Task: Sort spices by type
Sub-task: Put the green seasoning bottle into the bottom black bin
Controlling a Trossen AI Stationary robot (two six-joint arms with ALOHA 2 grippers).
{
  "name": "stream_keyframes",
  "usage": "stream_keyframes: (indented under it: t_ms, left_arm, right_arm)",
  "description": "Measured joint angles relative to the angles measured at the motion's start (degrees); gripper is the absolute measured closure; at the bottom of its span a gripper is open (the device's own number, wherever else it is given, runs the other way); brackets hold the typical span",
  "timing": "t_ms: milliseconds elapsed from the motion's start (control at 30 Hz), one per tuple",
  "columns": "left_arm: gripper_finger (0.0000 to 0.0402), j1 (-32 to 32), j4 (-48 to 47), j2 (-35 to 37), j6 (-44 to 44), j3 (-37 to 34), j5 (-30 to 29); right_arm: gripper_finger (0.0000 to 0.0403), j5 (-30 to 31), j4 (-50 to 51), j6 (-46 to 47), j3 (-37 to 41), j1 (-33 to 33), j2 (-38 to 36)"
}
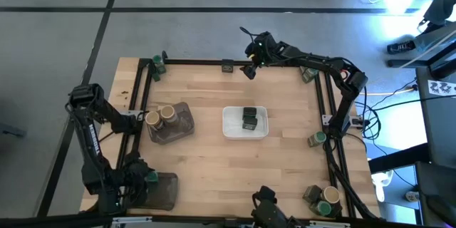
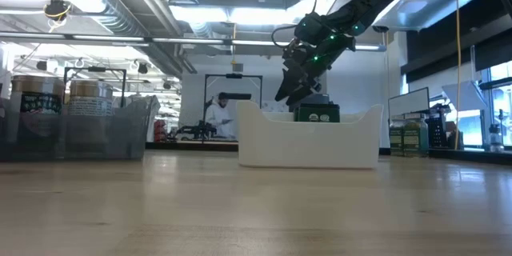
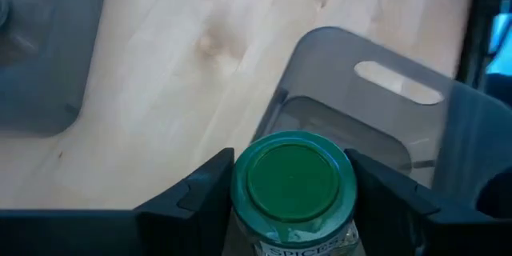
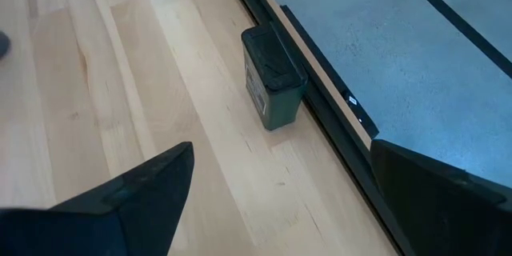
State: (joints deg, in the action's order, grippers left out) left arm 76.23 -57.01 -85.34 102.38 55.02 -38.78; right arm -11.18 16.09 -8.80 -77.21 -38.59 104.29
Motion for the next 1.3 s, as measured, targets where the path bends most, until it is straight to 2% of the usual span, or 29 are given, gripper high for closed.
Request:
stream_keyframes:
  t_ms: [100, 200, 267, 600, 900, 1300]
  left_arm:
    - [0.0203, 1.7, -1.6, 0.0, 2.5, -0.1, -1.9]
    - [0.0203, 2.9, -1.4, -0.6, 2.8, -0.5, -6.9]
    - [0.0203, 2.9, -2.0, -1.6, 2.8, -0.5, -8.2]
    - [0.0173, 2.2, -1.1, -7.4, 1.1, -0.5, -9.6]
    - [0.0121, 1.4, -1.3, -6.5, -2.1, -0.7, -7.4]
    - [0.0118, 1.4, -6.2, -1.8, -0.2, -0.7, -8.2]
  right_arm:
    - [0.0027, 0.0, 0.0, 0.2, 0.0, 0.0, 0.0]
    - [0.0027, 0.0, 0.0, 0.9, 0.0, 0.0, 0.0]
    - [0.0027, 0.0, 0.1, 1.0, 0.0, 0.0, 0.0]
    - [0.0027, 0.0, 0.0, 2.6, 0.0, 0.0, 0.0]
    - [0.0027, 0.0, -0.1, 2.5, 0.0, 0.0, 0.0]
    - [0.0027, 0.0, -0.1, 1.9, 0.0, 0.0, 0.0]
